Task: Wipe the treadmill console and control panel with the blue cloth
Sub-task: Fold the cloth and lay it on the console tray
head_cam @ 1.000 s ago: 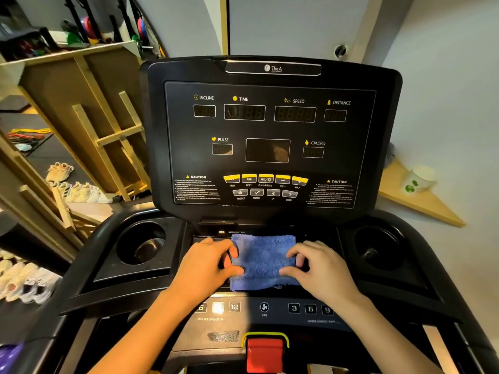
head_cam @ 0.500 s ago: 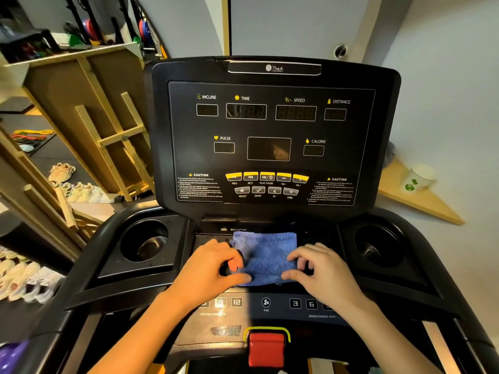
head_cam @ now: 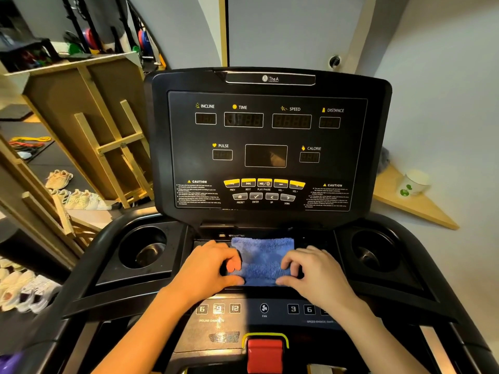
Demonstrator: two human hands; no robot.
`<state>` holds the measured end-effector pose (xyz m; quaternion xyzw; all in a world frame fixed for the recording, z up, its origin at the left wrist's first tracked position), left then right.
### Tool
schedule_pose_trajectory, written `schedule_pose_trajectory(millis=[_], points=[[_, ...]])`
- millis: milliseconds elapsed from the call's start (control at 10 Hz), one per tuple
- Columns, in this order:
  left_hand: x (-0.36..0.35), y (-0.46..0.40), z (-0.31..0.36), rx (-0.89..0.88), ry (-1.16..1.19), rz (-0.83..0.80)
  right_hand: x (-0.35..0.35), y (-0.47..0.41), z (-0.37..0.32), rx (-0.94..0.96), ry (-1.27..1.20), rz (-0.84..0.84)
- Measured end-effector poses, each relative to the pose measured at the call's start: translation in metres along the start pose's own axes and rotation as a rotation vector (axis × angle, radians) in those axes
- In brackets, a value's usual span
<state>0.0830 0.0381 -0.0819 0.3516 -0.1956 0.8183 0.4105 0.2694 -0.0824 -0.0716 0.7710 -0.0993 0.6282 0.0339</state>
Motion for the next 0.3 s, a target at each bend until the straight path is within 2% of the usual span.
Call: schedule_pose_trajectory(millis=[100,300], points=[[0.0,0.002,0.003,0.014,0.019,-0.016,-0.001,0.003,-0.005,0.02,-0.027,-0.009],[0.027,0.006,0.031,0.018,0.429,0.071,0.013,0.001,-0.004,0.004,-0.243,0.026]])
Point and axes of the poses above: each hand's wrist, its own y-axis away from the middle knuckle, its own x-axis out of the back of the hand, z = x × y, the point moved 7 cm from there along -y, towards the middle knuckle, and after that the axes turned 14 degrees about y, right-handed, at the moved point
